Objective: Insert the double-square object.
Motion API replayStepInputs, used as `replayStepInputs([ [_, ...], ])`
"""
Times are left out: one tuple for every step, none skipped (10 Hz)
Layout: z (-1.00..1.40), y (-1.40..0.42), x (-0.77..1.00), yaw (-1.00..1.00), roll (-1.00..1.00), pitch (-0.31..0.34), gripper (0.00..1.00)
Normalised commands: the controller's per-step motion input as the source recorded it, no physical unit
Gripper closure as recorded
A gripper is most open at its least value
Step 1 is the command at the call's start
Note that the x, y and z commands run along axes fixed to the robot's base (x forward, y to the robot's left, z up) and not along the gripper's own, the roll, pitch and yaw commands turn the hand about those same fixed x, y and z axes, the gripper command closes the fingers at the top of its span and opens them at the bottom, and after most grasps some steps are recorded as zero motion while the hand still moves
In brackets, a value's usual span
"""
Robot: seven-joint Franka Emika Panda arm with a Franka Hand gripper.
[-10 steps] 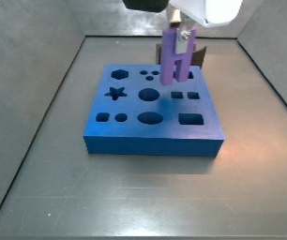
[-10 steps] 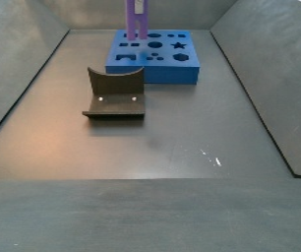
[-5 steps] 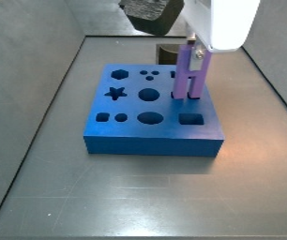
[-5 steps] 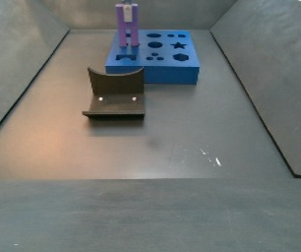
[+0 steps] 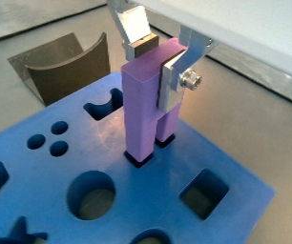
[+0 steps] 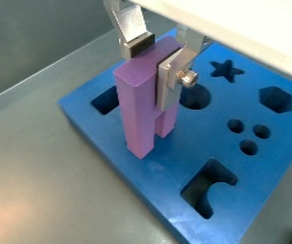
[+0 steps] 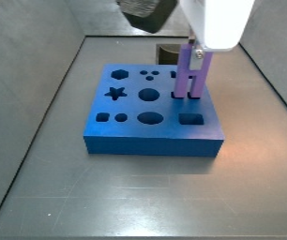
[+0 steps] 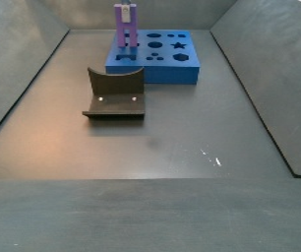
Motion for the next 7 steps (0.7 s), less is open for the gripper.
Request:
replayStepInputs([
  [-0.28, 0.0, -0.27, -0.18, -0.03, 0.0, 1.0],
  [-0.32, -0.14, 0.0, 0.0, -0.08, -0.02, 1.0],
  [-0.37, -0.17, 0.23, 0.0, -0.05, 0.0, 1.0],
  [-0.41, -0.03, 0.23, 0.01, -0.02, 0.036, 1.0],
  [-0.43, 0.0, 0.11, 0.09, 0.0, 0.027, 1.0],
  [-0.56, 0.0, 0.01, 0.12, 0.0, 0.0, 1.0],
  [-0.71, -0.09, 0.0, 0.18, 0.04, 0.0, 1.0],
])
